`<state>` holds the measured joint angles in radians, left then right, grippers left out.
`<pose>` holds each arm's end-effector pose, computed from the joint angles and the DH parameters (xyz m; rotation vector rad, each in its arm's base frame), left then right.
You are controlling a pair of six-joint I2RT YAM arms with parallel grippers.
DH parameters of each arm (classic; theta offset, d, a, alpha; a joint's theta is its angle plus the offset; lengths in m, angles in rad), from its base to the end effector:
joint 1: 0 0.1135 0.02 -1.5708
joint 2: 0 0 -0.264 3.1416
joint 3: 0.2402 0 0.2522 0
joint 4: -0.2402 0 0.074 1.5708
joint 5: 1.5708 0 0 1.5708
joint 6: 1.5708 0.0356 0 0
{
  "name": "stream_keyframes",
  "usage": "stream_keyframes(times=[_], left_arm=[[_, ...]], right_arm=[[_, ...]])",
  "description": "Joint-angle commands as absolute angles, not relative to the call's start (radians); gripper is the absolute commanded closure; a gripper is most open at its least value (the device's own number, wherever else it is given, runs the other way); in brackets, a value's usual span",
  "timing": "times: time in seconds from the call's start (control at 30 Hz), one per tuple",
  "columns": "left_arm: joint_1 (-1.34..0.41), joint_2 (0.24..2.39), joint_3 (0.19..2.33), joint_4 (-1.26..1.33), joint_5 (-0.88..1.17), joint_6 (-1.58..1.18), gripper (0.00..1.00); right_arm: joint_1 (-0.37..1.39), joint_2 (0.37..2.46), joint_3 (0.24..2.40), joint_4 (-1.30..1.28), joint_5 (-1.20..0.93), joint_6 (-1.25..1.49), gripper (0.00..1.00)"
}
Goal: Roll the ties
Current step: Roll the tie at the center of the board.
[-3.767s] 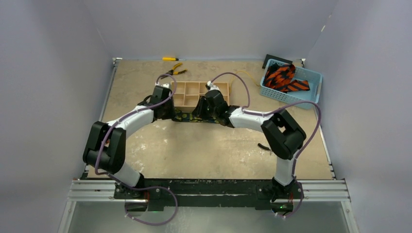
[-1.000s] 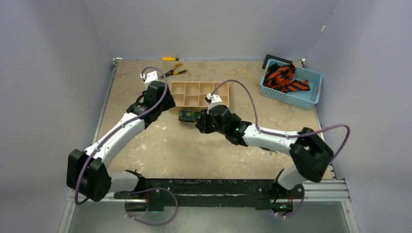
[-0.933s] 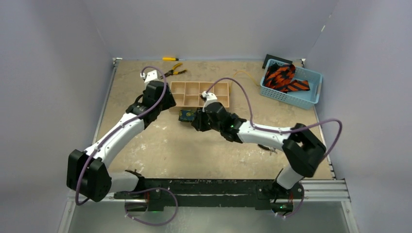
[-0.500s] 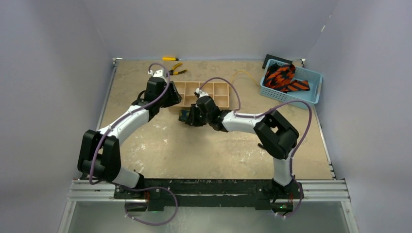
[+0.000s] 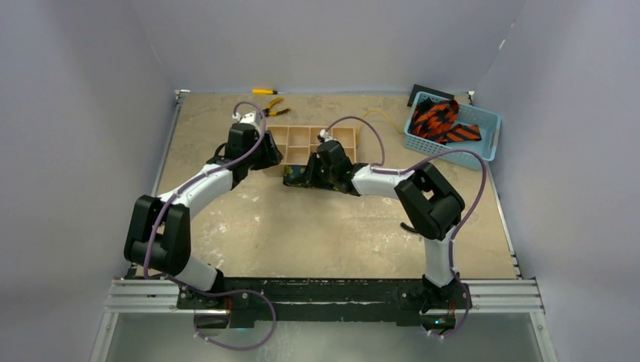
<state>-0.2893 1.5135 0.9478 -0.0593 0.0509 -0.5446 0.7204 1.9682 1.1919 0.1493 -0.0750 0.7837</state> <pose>0.3183 -0.0966 0.2323 -0.2567 2.2294 -0.5172 0.3197 0.2841 0.1639 0.0294 2.3525 0.8845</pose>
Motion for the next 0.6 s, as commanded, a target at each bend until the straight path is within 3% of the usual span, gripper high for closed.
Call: stream_keyframes(times=[0.0,0.57], left_arm=[[-0.282,1.524,0.954,-0.015,0.081,-0.528,0.49],[-0.279,1.614,1.091,-0.016,0.116,-0.51,0.49]], right_arm=[[0.707,1.962,1.198,0.171,-0.072,0.777,0.77],[0.867,1.772,1.063,0.202,0.194,0.556,0.75]])
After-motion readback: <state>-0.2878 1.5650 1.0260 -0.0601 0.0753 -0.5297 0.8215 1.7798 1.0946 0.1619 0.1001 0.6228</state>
